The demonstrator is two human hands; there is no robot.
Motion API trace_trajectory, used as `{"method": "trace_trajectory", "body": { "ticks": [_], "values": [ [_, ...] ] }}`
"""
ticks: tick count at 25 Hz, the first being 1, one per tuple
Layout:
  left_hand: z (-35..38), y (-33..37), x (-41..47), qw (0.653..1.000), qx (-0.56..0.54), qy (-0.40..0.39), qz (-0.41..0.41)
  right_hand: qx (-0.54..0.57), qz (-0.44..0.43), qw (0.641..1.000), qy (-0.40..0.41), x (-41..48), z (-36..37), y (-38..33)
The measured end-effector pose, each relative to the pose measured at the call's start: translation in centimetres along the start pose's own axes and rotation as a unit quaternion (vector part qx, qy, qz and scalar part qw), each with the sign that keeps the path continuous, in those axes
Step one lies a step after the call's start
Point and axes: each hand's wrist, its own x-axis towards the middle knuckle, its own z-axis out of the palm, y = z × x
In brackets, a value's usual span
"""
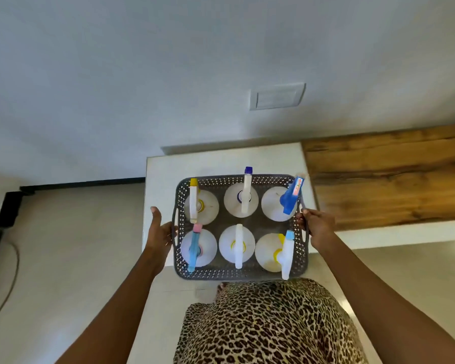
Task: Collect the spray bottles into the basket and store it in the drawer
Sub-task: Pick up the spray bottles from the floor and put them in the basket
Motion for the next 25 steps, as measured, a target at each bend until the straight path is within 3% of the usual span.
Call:
{"method": "trace_trajectory", "body": {
  "ticks": [11, 25],
  "values": [
    [-4.1, -4.1, 9.0, 0.997, -0.04, 0.005, -0.068, -0.051, -0.001, 0.998, 0.039, 5.2, 5.7, 3.6],
    [-5.8, -4.7, 12.2, 0.996, -0.055, 0.004, -0.07, -0.108, -0.043, 0.993, 0.022, 5.0, 8.1, 4.1]
  ]
}}
